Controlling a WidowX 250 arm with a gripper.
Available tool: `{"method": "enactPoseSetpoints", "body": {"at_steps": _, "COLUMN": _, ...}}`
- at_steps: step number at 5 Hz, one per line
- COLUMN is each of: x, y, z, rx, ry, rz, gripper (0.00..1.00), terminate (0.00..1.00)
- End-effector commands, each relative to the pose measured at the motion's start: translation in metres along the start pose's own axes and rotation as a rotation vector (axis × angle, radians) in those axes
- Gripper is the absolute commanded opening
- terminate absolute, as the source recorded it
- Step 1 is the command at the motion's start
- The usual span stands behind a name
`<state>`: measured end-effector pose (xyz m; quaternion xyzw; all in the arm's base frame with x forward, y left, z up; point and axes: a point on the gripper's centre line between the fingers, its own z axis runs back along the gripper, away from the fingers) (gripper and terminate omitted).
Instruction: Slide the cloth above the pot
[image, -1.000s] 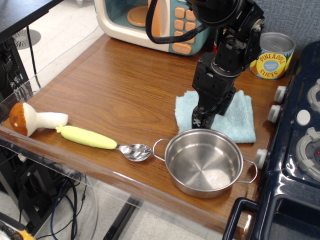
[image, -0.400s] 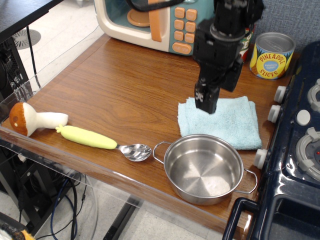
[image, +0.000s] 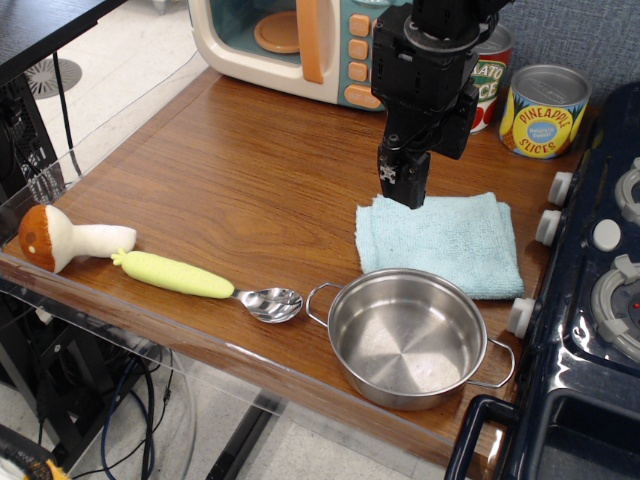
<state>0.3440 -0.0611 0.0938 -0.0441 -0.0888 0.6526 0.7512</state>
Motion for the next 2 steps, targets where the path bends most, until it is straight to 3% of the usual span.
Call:
{"method": "enactPoseSetpoints", "body": {"at_steps": 1, "x": 0.0110, "y": 0.0075, "z": 0.0168, "rx": -0.054, "ry": -0.001, "rz": 0.008, "gripper": 1.00, "terminate": 0.00}}
{"method": "enactPoseSetpoints", "body": {"at_steps": 2, "x": 0.0110, "y": 0.0075, "z": 0.0168, "rx": -0.054, "ry": -0.001, "rz": 0.008, "gripper": 1.00, "terminate": 1.00}}
